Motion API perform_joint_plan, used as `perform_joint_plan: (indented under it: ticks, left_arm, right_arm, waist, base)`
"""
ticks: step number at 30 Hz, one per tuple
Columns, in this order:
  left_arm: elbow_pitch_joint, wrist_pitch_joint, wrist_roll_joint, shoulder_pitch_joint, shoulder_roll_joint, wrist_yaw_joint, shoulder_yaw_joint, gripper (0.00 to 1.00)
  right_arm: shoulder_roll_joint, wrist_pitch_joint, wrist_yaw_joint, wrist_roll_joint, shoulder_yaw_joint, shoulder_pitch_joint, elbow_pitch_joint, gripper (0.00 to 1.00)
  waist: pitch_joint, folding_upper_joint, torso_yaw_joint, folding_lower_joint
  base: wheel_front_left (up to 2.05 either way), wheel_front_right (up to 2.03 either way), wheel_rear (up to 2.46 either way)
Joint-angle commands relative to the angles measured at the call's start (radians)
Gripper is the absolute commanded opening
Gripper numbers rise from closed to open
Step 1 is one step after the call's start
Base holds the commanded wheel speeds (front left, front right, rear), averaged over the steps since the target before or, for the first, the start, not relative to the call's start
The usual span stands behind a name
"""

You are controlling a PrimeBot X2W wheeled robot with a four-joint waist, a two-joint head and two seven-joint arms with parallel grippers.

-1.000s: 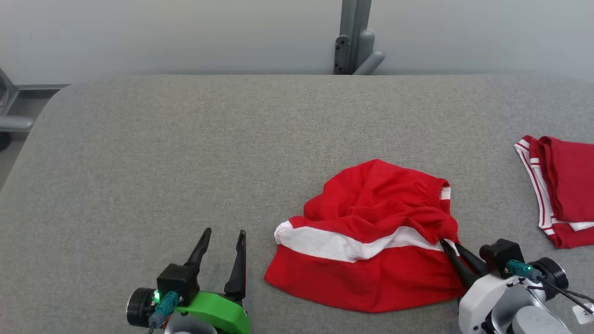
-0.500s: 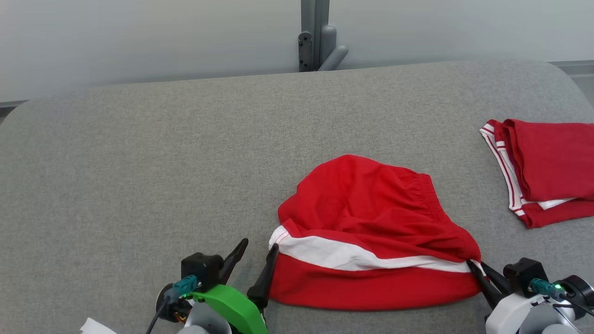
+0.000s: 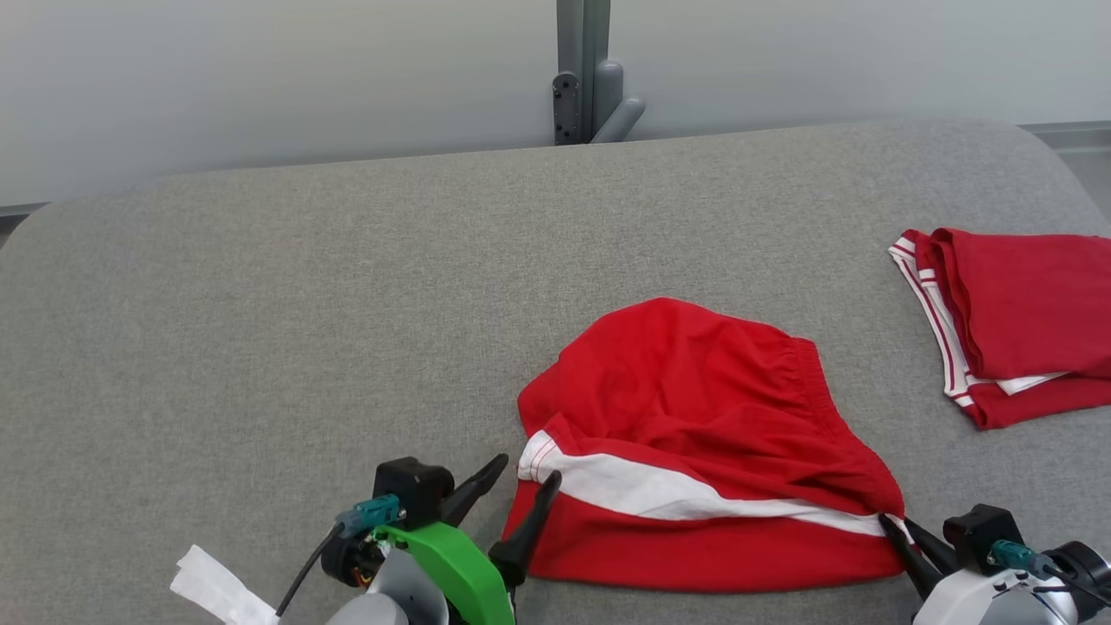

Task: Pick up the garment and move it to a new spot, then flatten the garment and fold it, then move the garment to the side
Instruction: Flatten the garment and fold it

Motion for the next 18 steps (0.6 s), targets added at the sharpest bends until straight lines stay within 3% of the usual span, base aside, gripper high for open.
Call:
perform_joint_plan:
  ticks: [1, 13, 18]
  left_arm:
    - [0.026, -0.006, -0.016, -0.027, -0.004, -0.002, -0.007, 1.00]
    - [0.226, -0.045, -0.103, -0.150, -0.057, -0.002, -0.095, 1.00]
    - [0.223, -0.037, -0.169, -0.178, -0.032, -0.002, -0.164, 1.00]
  right_arm:
    - [0.000, -0.009, -0.001, 0.011, 0.006, -0.013, 0.011, 0.00]
    - [0.009, -0.027, -0.001, 0.038, 0.060, -0.049, 0.051, 0.00]
    - [0.015, -0.031, -0.001, 0.046, 0.071, -0.062, 0.062, 0.00]
  waist:
    - [-0.003, 0.0000, -0.003, 0.0000]
    - [-0.005, 0.0000, -0.040, 0.0000]
    - [-0.001, 0.0000, -0.046, 0.0000]
  base:
    - [0.00, 0.00, 0.00]
    - [0.00, 0.00, 0.00]
    - [0.00, 0.00, 0.00]
